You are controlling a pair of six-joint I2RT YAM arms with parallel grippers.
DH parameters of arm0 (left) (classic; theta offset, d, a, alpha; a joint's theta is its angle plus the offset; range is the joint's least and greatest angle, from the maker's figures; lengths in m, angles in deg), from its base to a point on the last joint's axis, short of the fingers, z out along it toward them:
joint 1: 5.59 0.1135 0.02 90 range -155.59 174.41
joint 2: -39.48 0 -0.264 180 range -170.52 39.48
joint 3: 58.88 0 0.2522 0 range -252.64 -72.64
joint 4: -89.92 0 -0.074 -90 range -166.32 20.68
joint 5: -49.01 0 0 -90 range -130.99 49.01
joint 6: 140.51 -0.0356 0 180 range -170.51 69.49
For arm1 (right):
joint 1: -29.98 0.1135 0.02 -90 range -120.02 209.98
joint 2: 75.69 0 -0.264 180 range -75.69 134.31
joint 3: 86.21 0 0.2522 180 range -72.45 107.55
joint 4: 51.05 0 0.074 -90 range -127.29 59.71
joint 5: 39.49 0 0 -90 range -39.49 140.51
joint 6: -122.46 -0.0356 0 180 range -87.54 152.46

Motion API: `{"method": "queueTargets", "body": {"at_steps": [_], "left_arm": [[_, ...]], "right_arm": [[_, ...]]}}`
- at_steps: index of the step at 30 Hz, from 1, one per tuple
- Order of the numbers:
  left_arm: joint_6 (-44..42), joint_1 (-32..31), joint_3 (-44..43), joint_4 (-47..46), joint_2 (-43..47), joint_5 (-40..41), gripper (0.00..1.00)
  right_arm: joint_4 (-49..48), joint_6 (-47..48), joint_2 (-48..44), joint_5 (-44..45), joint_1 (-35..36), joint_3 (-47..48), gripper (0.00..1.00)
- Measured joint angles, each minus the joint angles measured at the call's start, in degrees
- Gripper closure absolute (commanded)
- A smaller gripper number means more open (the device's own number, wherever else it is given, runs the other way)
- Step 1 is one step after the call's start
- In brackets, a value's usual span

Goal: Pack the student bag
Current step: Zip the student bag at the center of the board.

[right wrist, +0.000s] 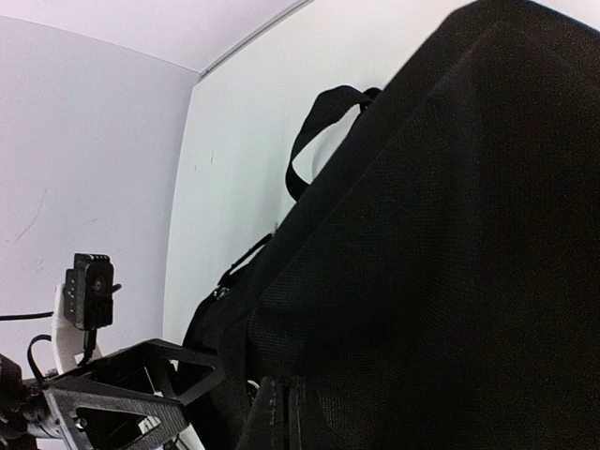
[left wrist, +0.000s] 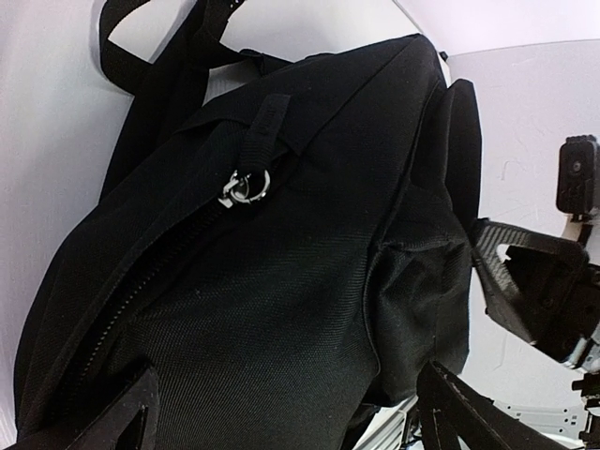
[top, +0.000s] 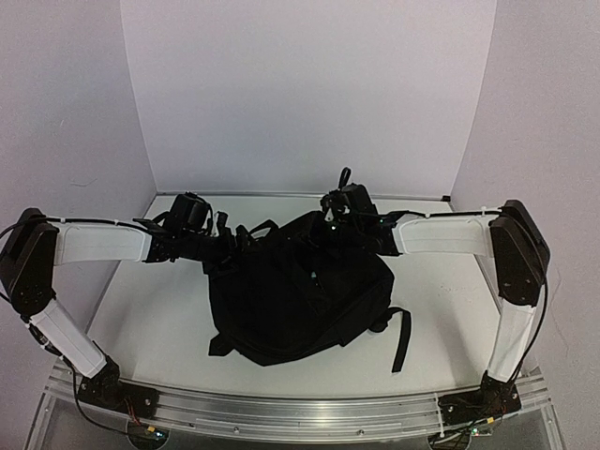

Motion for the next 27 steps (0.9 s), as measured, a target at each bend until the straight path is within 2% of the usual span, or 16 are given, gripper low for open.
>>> {"method": "queueTargets", "body": {"at_steps": [6, 9, 12, 16, 22, 27], "left_arm": [[-2.4, 0.0, -0.7, 0.5, 0.0, -0.3, 0.10], [-5.8, -0.1, -3.9, 1.6, 0.0, -0.7, 0.14], [-10.4, -0.3, -8.2, 2.1, -0.4, -1.0, 0.24], [-17.2, -0.6, -13.3, 2.8, -2.9, -1.8, 0.44], [-26.9, -1.1, -18.4, 6.6, -9.6, -4.9, 0.37], [-31.5, -1.8, -19.2, 9.4, -12.5, -5.1, 0.37]], "right_arm": [[-0.6, -0.2, -0.1, 0.0, 0.0, -1.9, 1.00], [-0.9, -0.2, -0.3, 0.0, 0.0, -2.2, 1.00], [-1.1, -0.2, -0.6, 0.0, 0.0, -2.2, 1.00], [-1.2, -0.2, -1.0, -0.2, 0.0, -2.2, 1.00], [-1.3, -0.2, -1.1, -0.2, 0.0, -2.3, 1.00], [-1.3, -0.2, -1.1, -0.3, 0.0, -2.3, 1.00]]}}
